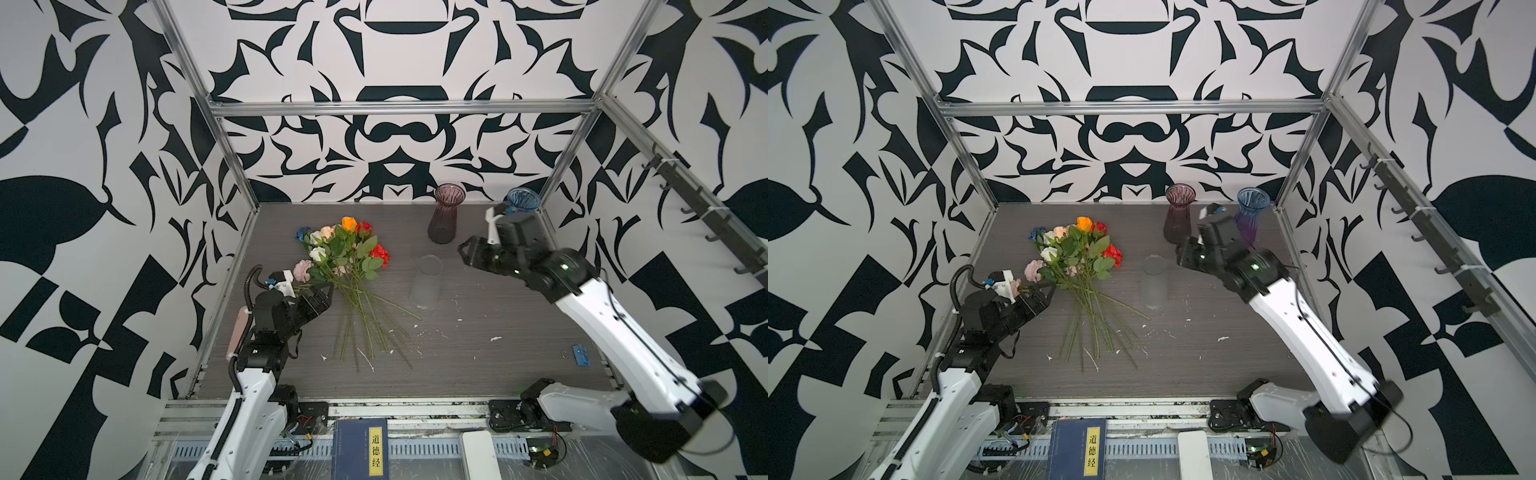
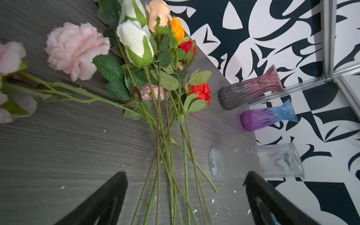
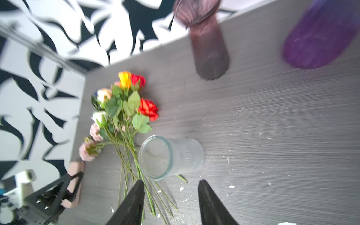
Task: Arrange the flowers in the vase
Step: 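Carry the clear glass vase nearer the robot, set it down, open the right gripper, then draw the right gripper back while the left gripper grasps a red rose stem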
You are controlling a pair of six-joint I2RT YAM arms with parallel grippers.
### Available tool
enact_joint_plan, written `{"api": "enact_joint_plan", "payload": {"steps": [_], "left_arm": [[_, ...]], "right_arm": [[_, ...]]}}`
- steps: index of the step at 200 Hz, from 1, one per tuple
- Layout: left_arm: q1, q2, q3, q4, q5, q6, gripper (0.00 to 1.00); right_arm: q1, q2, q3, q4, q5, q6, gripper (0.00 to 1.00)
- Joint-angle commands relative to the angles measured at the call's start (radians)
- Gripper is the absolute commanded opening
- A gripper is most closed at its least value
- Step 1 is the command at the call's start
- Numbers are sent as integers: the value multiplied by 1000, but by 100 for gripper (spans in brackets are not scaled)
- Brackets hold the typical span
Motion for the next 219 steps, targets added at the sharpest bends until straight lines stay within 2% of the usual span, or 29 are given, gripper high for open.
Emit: {"api": "enact_joint_plan", "payload": {"steps": [1,19,32,43,54,66,69,78,91,115,141,219], "left_arm": [[-5,104,79,50,100,10,95],[-56,201,142,31,101,48,92],[-112,248,199,-17,59,85,91],[-155,284,243,-60,20,109,90],[-187,327,279,-83,16,123,89],[-196,386,324,-127,40,129,86],[-196,400,333,-140,44,129,81],[-197,440,364,-179,51,128,75],[-198,489,397,-224,54,128,69],[-200,589,457,-282,59,128,65],[-209,683,509,-315,49,128,54],[-214,911,652,-316,18,129,42]], "right_arm": [[-124,-122,-221,41,-105,19,47],[-202,-217,-423,107,-173,32,47],[-206,-251,-548,162,-190,57,48],[-206,-256,-634,202,-200,74,53],[-206,-251,-705,257,-210,87,54],[-206,-248,-766,311,-197,86,47],[-206,-248,-784,331,-198,90,44],[-206,-245,-832,400,-221,113,41],[-207,-231,-844,418,-220,120,39],[-210,-190,-845,465,-247,101,39],[-240,-132,-849,481,-292,98,37],[-295,-144,-888,529,-360,98,36]]}}
